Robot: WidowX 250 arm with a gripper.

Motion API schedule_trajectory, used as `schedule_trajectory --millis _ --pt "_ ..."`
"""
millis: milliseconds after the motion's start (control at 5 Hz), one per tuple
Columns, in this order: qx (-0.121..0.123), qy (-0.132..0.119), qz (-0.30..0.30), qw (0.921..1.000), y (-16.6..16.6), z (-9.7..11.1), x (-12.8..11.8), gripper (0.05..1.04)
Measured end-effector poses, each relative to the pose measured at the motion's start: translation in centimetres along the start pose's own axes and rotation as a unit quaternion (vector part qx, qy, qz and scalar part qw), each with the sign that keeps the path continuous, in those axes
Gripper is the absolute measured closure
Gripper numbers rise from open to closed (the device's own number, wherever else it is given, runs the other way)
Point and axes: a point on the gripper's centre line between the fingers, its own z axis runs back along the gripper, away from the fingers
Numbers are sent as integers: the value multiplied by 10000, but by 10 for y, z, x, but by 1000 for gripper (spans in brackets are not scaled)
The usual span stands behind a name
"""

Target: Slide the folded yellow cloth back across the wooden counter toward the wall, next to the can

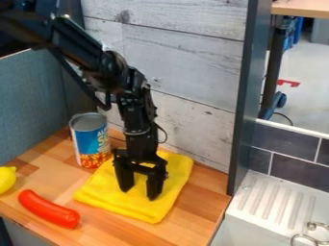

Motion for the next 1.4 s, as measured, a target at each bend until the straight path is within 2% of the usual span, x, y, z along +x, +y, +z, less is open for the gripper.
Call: schedule_trajectory --millis 800,1000,1200,1400 --pt "-371 -216 -12 9991 -8 0 7 83" --pt "-394 -196 -201 9988 -18 8 7 83" --pt "-256 -205 -448 9985 -34 30 6 83" --pt "-30 10 -564 9984 -38 58 -3 83"
